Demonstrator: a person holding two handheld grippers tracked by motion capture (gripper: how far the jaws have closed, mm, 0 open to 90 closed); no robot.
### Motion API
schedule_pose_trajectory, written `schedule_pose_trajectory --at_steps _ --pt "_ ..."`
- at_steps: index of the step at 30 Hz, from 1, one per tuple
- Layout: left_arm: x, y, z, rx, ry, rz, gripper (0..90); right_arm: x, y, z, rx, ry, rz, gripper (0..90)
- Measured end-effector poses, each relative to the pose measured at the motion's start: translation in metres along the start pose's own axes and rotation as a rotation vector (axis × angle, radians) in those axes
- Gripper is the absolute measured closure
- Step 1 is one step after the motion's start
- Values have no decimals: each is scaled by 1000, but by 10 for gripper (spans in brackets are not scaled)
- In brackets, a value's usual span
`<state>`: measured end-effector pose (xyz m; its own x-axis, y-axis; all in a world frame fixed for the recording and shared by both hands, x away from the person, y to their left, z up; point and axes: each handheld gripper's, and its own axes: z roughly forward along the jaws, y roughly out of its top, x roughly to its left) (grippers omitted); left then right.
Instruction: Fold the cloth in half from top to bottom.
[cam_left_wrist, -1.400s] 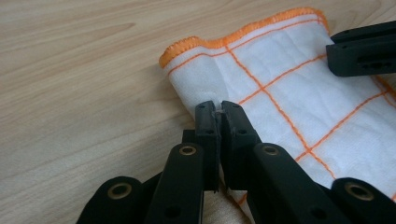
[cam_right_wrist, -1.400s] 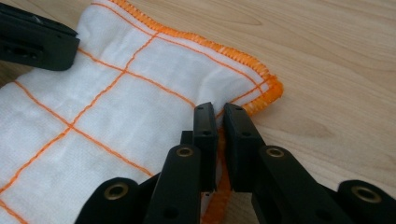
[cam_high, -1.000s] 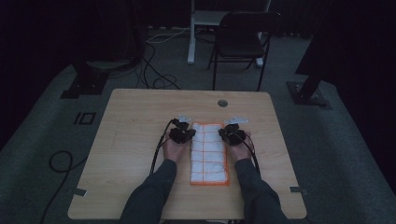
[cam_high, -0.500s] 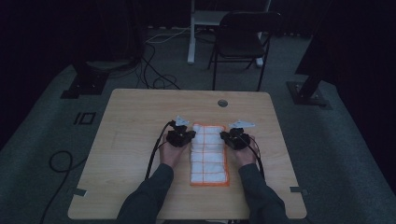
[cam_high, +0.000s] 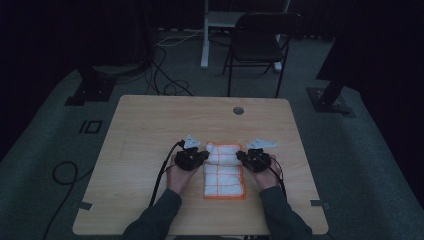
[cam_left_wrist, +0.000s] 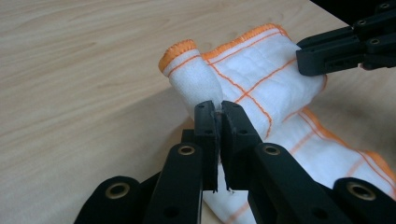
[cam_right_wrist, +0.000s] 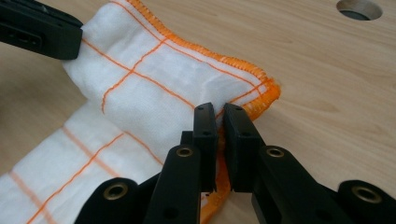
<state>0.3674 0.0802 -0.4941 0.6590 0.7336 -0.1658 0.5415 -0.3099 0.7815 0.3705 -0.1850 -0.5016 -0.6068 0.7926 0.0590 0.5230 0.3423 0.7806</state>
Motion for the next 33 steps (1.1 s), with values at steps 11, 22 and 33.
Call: schedule_pose_trajectory --at_steps 11,22,33 --pt "-16 -20 -14 33 -36 12 864 13 -17 -18 9 44 -8 836" --pt "-21 -51 -9 115 -36 3 801 20 -46 -19 74 84 7 708" --pt "-5 -31 -22 24 -35 -33 598 6 -35 -22 11 80 54 526"
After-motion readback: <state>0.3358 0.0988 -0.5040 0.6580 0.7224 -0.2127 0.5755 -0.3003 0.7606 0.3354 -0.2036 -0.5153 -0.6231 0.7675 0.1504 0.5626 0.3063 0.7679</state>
